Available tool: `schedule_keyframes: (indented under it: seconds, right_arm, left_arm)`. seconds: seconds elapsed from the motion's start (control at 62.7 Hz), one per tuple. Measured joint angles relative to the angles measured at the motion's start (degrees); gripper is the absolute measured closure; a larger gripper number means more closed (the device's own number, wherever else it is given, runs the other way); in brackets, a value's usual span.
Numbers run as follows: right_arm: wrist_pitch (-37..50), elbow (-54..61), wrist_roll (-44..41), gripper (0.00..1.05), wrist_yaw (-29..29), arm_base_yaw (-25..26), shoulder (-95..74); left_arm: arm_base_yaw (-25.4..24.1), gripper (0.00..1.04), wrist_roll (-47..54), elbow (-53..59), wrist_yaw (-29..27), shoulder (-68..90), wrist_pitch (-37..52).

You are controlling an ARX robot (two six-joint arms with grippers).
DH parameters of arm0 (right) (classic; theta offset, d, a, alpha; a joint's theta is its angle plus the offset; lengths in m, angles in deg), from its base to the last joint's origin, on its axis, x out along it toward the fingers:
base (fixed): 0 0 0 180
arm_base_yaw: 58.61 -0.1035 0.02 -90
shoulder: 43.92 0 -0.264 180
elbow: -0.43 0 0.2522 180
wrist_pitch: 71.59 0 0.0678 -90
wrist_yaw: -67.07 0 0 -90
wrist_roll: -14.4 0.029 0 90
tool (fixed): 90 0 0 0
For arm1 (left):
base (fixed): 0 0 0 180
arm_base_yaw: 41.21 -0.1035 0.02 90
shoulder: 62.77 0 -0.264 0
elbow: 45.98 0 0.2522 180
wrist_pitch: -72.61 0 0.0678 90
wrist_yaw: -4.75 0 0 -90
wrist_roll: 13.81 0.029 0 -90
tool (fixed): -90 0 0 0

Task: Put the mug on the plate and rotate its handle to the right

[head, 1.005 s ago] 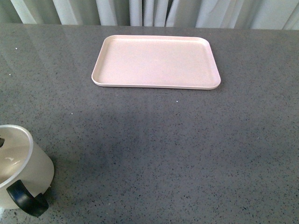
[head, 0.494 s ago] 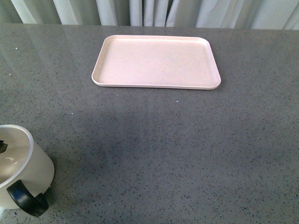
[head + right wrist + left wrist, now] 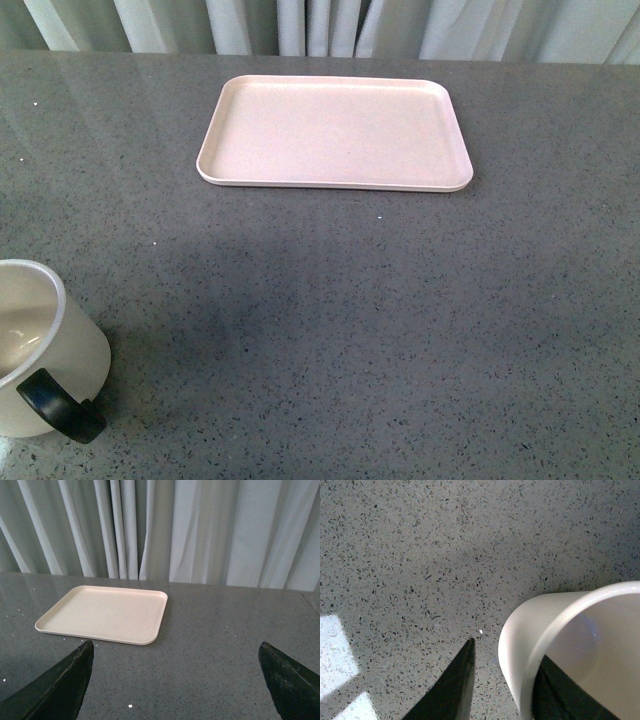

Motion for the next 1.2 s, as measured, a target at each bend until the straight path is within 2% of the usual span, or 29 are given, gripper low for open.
schedule_keyframes:
  seconds: [0.096,0.367,0.59,0.893,1.196]
  right_arm:
    - [0.00,0.00,0.00,0.09,0.00,0.00,0.00]
    - [0.00,0.00,0.00,0.09,0.00,0.00,0.00]
    - [0.00,0.00,0.00,0.09,0.00,0.00,0.00]
    - [0.00,0.00,0.00,0.09,0.00,0.00,0.00]
    - [0.00,0.00,0.00,0.09,0.00,0.00,0.00]
  left_arm:
    - [0.39,1.03,-0.17,0.00,0.09,-0.07,-0.04]
    - [3.76,1.03,-2.73,-0.31,0.83,-5.49,-3.85]
    - [9.31,1.03,-5.60,-6.27,-0.61,-5.90,-5.42]
    - [18.97,1.03,-10.97,-28.92,-3.15,9.31,-6.32]
    - [24.72,1.03,-11.98,-52.65,-5.90,26.99,-13.29]
